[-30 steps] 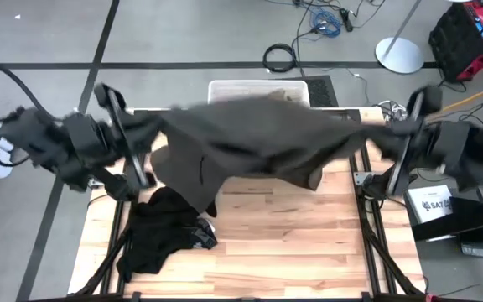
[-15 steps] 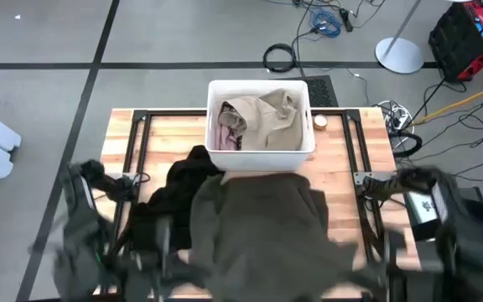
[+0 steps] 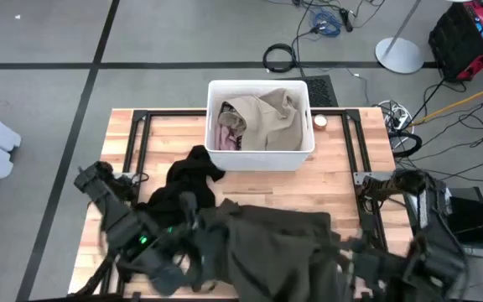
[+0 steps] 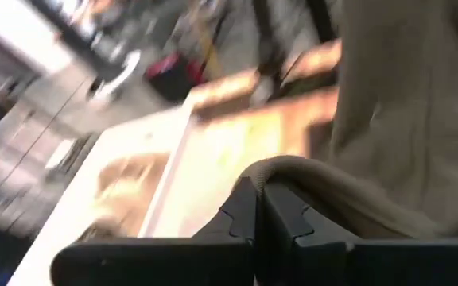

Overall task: Sort clothes
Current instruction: Put the gray hoodie into the white bin

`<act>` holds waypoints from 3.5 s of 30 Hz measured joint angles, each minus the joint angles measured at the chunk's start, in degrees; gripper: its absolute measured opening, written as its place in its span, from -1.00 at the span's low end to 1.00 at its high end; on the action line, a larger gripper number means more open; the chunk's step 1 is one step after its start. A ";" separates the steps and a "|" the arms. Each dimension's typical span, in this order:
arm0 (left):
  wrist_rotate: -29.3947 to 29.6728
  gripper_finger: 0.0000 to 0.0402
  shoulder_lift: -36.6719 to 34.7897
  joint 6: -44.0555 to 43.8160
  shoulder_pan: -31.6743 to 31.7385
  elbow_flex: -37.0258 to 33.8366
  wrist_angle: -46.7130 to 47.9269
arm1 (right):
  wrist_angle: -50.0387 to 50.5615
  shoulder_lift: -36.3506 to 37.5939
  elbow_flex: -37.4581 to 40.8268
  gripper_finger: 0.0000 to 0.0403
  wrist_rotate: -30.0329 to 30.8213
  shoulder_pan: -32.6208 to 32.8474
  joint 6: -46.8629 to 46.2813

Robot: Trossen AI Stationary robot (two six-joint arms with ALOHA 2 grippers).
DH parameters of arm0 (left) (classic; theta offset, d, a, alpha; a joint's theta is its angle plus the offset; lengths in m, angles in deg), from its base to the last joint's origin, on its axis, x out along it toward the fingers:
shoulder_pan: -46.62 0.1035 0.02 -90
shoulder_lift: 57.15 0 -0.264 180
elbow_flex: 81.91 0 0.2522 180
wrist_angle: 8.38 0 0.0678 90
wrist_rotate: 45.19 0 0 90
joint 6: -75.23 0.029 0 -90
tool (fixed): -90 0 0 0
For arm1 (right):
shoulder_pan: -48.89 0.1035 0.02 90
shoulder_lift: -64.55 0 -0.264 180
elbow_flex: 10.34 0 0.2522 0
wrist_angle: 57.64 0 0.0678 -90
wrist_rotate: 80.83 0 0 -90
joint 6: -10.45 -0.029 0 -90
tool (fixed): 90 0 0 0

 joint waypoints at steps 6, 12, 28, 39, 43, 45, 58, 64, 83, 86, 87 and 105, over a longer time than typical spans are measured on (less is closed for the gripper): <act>-4.31 -0.97 -0.03 -9.84 7.24 -7.60 9.51 | 2.72 12.27 24.51 -1.00 -7.87 -5.44 -18.95; -16.28 -0.97 -0.02 -10.33 11.48 -21.87 1.29 | -14.30 24.93 55.70 -1.00 -21.00 -8.74 -31.52; -46.05 -0.88 0.09 -10.33 14.70 -42.71 -22.78 | -53.62 27.91 76.13 -1.00 -42.49 -9.15 -29.24; -62.67 -0.84 -0.09 -10.29 14.48 -42.71 -23.56 | -60.68 24.98 76.14 -0.93 -54.83 -9.02 -28.88; -62.66 -0.83 -0.11 -8.47 14.22 -42.71 -23.31 | -60.41 23.28 76.12 -0.78 -55.29 -9.02 -21.85; -62.70 -0.83 -0.11 -7.09 14.11 -42.69 -22.56 | -60.41 22.51 76.12 -0.67 -55.34 -9.02 -18.64; -63.37 -0.83 -0.31 -6.51 14.22 -36.49 -13.94 | -62.51 16.11 76.15 0.24 -61.72 -9.48 -0.72; -65.01 -0.67 -0.31 -5.78 15.62 -32.56 -11.25 | -60.92 15.67 76.15 0.42 -62.93 -10.69 0.33; -62.15 0.03 -0.37 -10.14 14.12 -26.16 -9.79 | -57.17 4.18 75.25 -0.17 -61.03 -11.14 5.97; -61.27 0.01 -0.61 -10.40 12.82 -26.18 -9.51 | -55.04 7.30 74.85 -0.73 -62.41 -11.09 5.43; -60.90 0.01 -0.69 -10.76 12.46 -26.18 -9.44 | -54.33 8.46 74.50 -0.85 -62.83 -11.09 5.46; -46.60 0.01 -10.55 -13.28 3.91 -26.25 -9.72 | -24.14 15.67 44.93 -0.95 -62.14 -14.52 -6.22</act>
